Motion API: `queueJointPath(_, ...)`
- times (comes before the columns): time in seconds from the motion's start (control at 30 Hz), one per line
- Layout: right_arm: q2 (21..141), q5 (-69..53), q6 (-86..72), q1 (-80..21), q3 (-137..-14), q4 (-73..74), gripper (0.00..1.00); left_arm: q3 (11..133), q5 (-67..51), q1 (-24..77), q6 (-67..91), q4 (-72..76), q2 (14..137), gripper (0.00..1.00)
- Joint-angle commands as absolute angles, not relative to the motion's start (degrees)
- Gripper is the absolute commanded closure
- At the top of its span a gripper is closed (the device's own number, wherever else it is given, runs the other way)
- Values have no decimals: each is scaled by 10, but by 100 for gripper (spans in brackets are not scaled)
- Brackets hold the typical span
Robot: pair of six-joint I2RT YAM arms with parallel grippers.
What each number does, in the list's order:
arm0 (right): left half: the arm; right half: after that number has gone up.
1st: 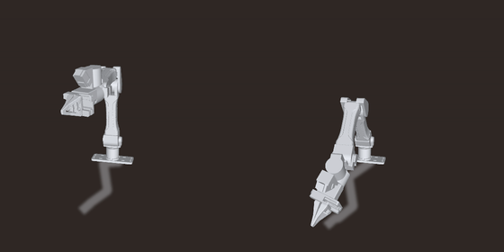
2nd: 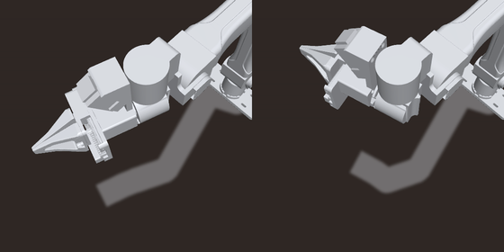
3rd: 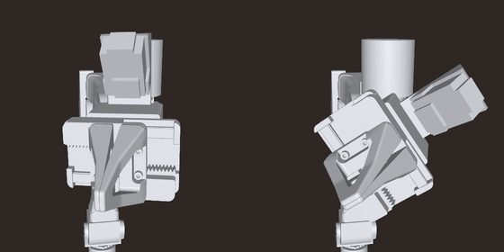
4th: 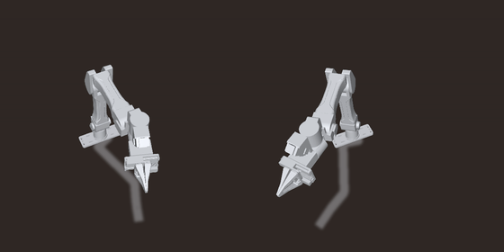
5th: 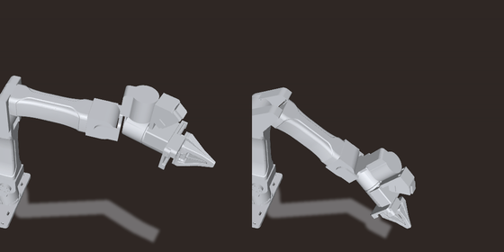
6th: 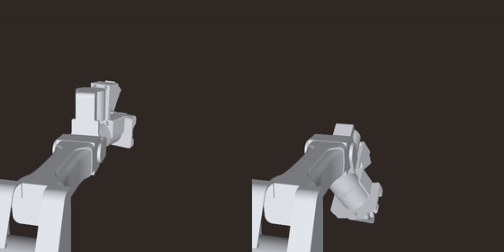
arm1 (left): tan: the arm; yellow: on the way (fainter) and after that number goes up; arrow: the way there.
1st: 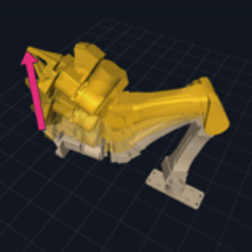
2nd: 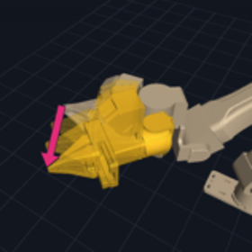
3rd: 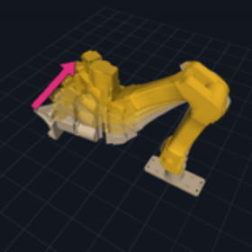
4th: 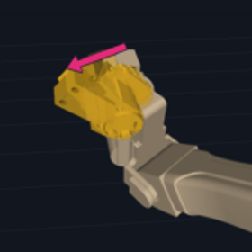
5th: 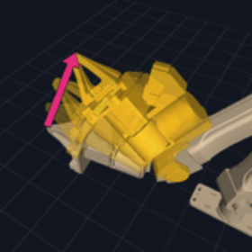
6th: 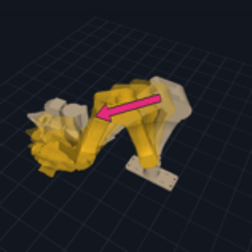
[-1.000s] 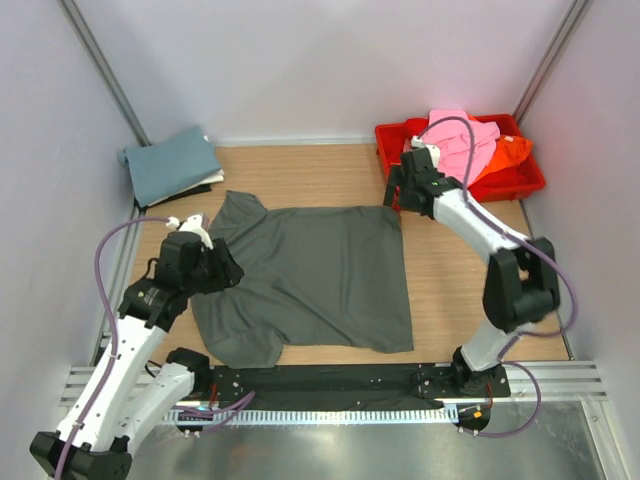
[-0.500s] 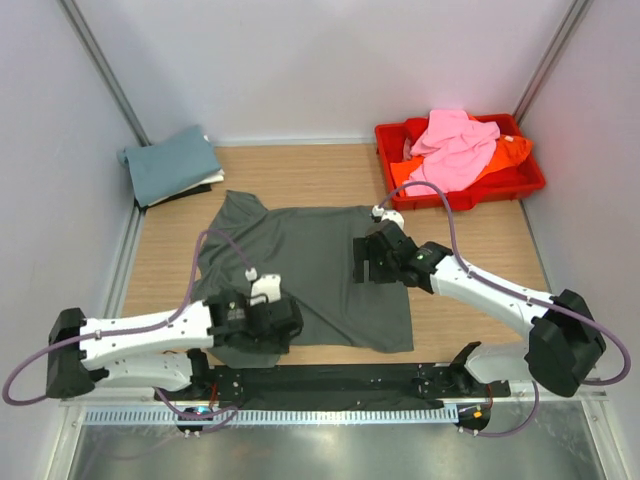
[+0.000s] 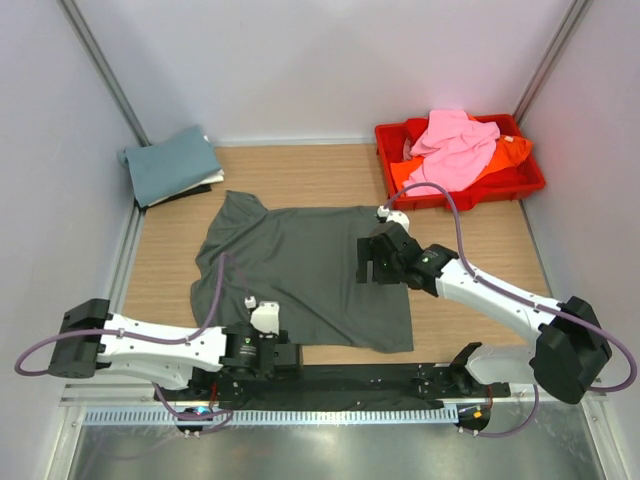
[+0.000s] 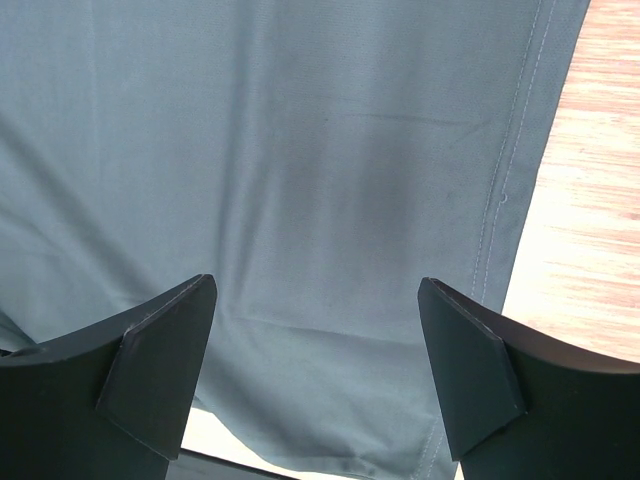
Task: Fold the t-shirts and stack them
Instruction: Fold the tshirt
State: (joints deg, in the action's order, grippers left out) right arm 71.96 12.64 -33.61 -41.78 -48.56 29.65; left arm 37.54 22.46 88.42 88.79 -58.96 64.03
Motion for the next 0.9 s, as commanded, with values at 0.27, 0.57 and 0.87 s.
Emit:
queueJointPath(0.27,696,151,-343,-417,-468,296,10,431,295,862,776,-558,772,39)
queueJointPath(0.57,695,151,-349,-417,-470,303,10,498,304,850,763,-621,892,97)
queueJointPath(0.87,629,184,-443,-417,-461,420,10,578,316,851,756,-820,778,100)
